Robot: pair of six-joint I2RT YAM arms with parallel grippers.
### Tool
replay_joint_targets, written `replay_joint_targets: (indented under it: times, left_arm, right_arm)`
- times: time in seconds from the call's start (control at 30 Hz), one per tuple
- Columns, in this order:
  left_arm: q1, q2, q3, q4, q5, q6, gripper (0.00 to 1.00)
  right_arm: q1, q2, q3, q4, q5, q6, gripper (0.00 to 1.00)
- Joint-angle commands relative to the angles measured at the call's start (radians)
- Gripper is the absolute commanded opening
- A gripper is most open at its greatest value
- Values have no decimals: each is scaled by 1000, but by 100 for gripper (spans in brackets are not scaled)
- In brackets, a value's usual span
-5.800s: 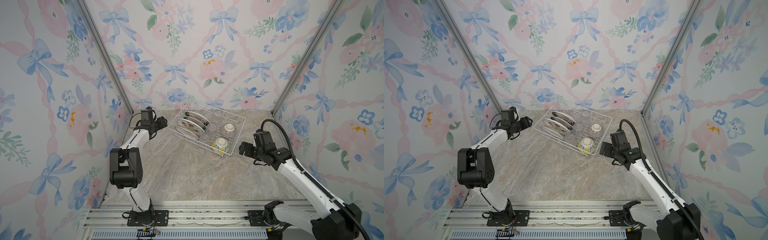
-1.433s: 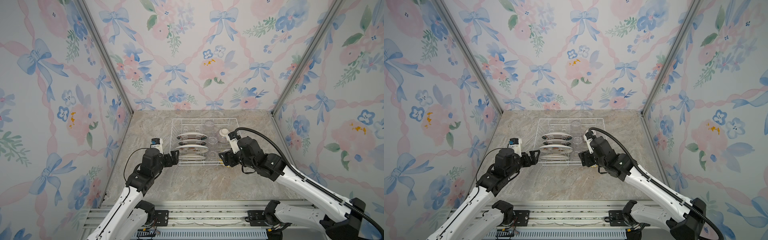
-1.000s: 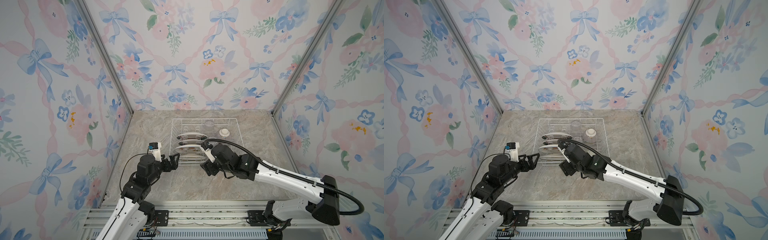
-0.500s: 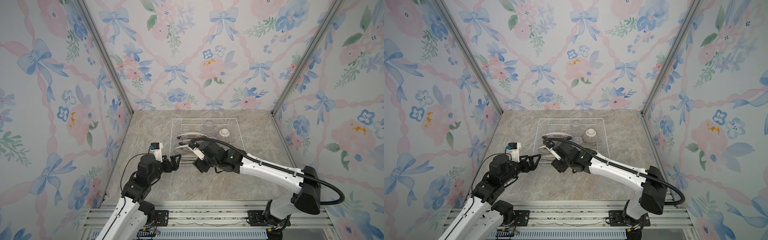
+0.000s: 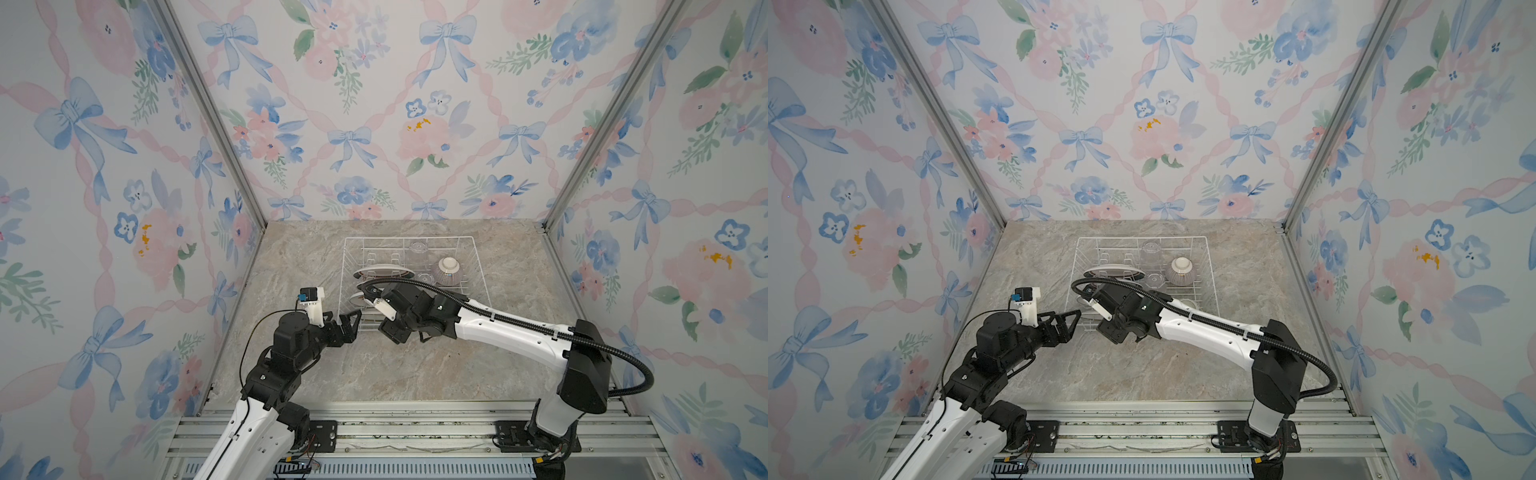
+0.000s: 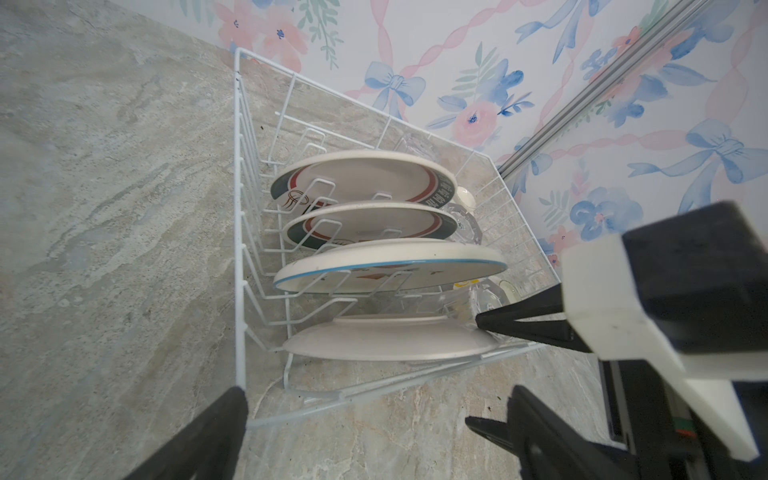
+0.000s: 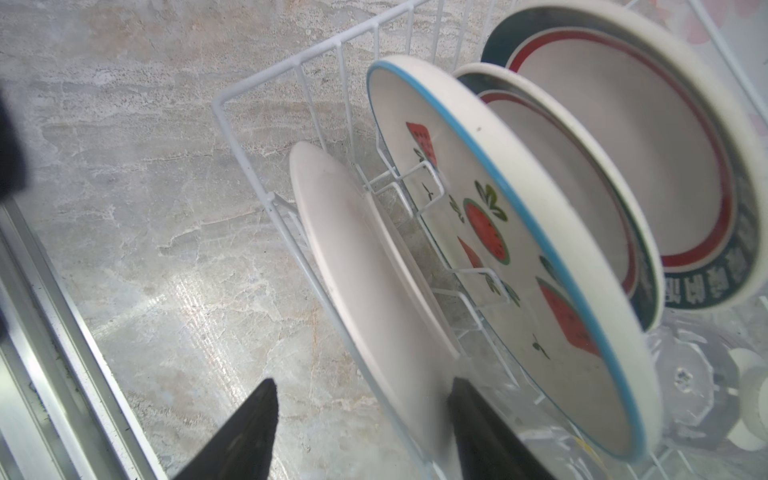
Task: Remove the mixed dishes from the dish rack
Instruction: 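Reach the right gripper across to the plate nearest the left gripper, then close the right gripper on the rim of the white text-printed plate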
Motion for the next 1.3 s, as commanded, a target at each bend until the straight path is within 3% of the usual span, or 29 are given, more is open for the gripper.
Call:
replay_joint_targets:
  times: [0.0,0.23,0.33,0.47,0.87,1.27]
  left_arm:
    - [-4,-7,-19,-3,-4,9,98]
    - [-4,-9,-21,-5,-4,7,98]
    - [-4,-11,-22,-5,-2,5,98]
    - [-4,-17,-25,-5,-2,3,98]
    - [-4,-32,-31,-5,-20,-1,98]
    - [-4,-41,-38,-6,-29,-3,98]
  right_arm:
    - [-8,26,44,-48,-3,-31,67]
    - [-29,47,58,-52,-60,-46,61]
    - [-38,68,82,-77,-67,-67,53]
    - [-41,106,126,-121,-39,-105,46]
    - [-34,147,151,-114,16,-120,40]
    - [-18,111,135,-106,77,-144,17]
